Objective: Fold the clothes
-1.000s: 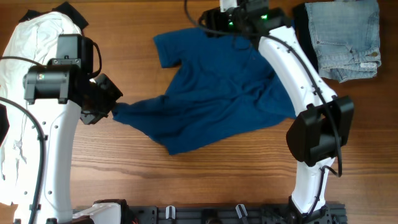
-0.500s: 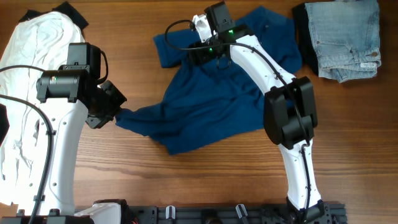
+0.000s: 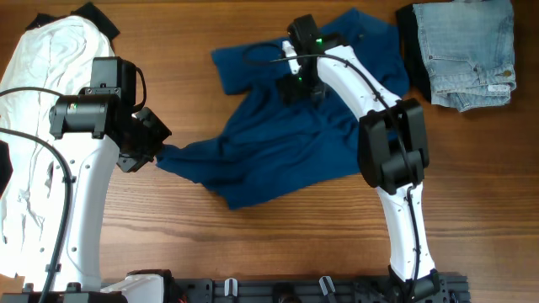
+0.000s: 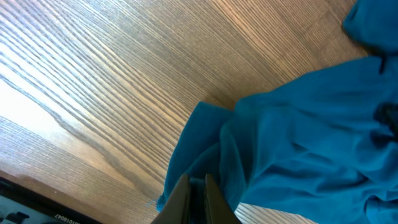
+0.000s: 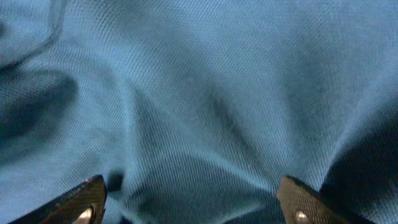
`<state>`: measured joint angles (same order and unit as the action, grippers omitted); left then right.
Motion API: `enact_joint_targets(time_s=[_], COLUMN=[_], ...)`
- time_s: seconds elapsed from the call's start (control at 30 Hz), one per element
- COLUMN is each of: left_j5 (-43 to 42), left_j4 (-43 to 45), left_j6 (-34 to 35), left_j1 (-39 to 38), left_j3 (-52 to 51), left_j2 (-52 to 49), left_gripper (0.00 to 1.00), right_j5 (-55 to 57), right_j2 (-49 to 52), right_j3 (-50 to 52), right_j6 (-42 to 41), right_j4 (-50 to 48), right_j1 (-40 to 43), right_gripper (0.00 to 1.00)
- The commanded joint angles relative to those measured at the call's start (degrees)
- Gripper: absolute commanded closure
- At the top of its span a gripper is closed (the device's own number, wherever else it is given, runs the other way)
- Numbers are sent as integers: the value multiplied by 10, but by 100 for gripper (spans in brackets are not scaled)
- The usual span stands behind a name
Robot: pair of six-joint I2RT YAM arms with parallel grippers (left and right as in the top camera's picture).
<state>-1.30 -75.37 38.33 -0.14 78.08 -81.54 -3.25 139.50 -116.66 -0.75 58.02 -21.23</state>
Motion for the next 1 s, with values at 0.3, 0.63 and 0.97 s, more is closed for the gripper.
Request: enact_joint_targets(time_s=[0.3,0.63,0.97], left_j5=[14,14,14], left_j4=[28,30,30], left_j6=[-6,-6,-6], left_j1=[3,3,3], left_j3=[-5,-5,-5], left_j2=[1,1,1], left_gripper=[96,96,96], right_j5=[25,19,34], right_j2=[-8,-166,-67], right_j3=[14,-79,-77], right_j6=[-97,-97,-42], right_j4=[278,59,-21], right_j1=[35,20,20], right_gripper=[10,9,18])
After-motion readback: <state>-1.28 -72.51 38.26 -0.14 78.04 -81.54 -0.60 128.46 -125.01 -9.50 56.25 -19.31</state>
